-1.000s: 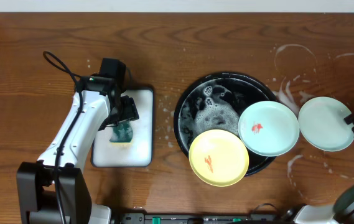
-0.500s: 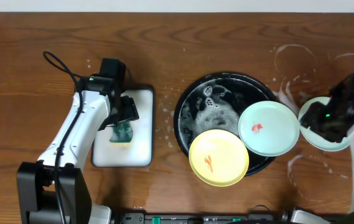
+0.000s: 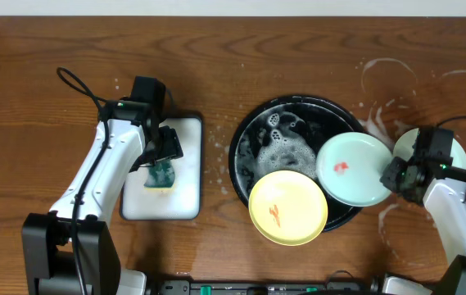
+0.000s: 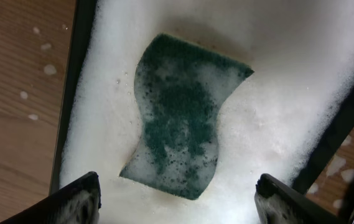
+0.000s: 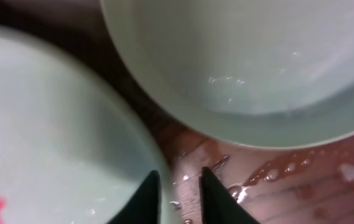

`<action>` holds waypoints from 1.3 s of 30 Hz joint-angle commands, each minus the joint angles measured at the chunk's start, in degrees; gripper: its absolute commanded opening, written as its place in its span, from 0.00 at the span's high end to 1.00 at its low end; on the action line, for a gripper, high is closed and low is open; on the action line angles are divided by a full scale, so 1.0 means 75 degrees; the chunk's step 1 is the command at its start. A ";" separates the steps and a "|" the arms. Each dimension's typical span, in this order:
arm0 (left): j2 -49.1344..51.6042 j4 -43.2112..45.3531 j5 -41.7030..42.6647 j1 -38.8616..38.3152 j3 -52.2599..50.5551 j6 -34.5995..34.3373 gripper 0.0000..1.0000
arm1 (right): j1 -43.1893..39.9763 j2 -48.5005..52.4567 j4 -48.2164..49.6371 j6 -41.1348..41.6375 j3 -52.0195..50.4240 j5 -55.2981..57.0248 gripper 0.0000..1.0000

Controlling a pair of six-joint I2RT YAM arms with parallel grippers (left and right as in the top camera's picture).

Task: Clean dirty plates on tray and stack at the side
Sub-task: 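Release the plate and move the right gripper back to the tray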

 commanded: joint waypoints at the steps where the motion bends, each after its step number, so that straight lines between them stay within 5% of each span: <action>1: 0.0023 -0.0020 -0.0038 0.0023 -0.0026 0.0041 0.19 | 0.0044 -0.0006 0.0117 -0.0017 0.0012 -0.0411 0.99; 9: 0.0023 -0.0020 -0.0038 0.0023 -0.0026 0.0041 0.19 | 0.0079 -0.0216 0.0029 -0.0254 0.0743 -0.1772 0.99; 15: 0.0023 -0.0020 -0.0038 0.0023 -0.0026 0.0038 0.20 | 0.0638 -0.0248 0.1157 -0.0624 0.1116 -0.3477 0.99; 29: 0.0023 -0.0020 -0.0038 0.0023 -0.0026 0.0038 0.20 | 0.2404 0.2550 0.2996 -0.0087 0.1116 -0.2483 0.98; 34: 0.0023 -0.0020 -0.0038 0.0023 -0.0026 0.0038 0.20 | 0.2410 0.2340 0.2203 -0.0248 0.1396 -0.2151 0.84; 39: 0.0023 -0.0020 -0.0038 0.0023 -0.0026 0.0041 0.20 | 0.2439 0.1982 0.0006 -0.1527 0.2967 -0.2165 0.80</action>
